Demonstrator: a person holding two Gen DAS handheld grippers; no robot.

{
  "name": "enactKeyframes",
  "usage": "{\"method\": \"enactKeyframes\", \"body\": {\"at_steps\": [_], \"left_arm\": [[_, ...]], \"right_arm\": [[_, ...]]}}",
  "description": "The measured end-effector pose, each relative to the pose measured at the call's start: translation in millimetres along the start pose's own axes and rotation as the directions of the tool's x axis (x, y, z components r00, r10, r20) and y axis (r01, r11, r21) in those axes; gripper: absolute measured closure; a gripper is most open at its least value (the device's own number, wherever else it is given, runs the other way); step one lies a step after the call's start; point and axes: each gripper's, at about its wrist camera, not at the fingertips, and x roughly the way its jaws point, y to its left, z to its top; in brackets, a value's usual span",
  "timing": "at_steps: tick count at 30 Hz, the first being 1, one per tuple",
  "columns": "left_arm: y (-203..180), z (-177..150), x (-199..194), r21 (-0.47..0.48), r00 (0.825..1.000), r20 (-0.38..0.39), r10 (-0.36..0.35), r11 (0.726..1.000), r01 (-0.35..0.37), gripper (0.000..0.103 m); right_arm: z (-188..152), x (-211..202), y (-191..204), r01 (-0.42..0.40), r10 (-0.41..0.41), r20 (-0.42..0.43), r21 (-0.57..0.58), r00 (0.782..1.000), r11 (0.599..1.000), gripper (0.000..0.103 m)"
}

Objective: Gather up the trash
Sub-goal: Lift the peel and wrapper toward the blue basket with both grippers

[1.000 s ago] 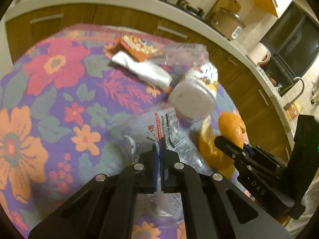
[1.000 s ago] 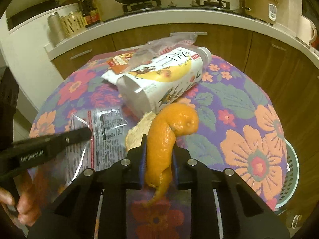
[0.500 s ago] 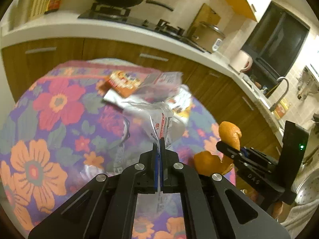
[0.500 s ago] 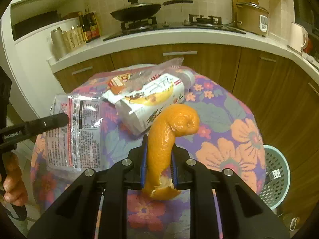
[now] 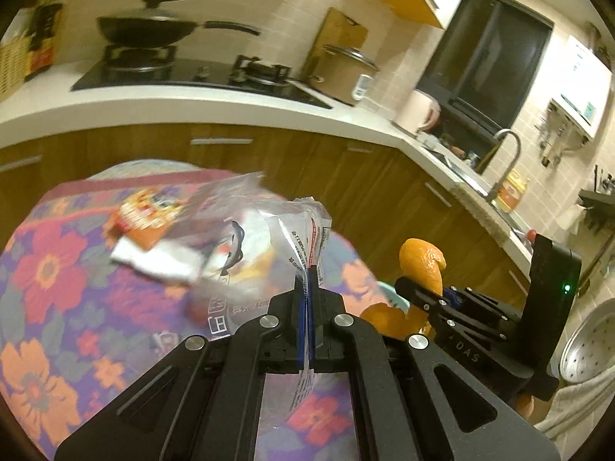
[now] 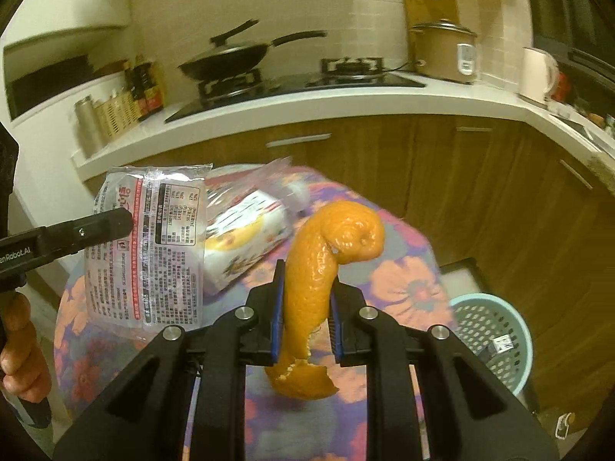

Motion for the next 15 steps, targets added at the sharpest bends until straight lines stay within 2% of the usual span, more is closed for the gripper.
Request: {"method": "enactKeyframes", "body": {"at_steps": [9, 15], "left_arm": [[-59.7, 24.8, 45.9, 0.090, 0.996, -0.007, -0.092, 0.992, 0.093, 0.103], [-95.9, 33.8, 93.7, 0.131, 0.985, -0.054, -0.164, 0.977, 0.170, 0.103]], "right_arm": [[3.0, -11.9, -71.6, 0.138, -0.139, 0.021, 0.059, 0.990, 0.989, 0.087], [-1.5, -5.6, -119.0, 0.210, -0.210, -0.005, 0.096, 0.978, 0.973, 0.087]]}}
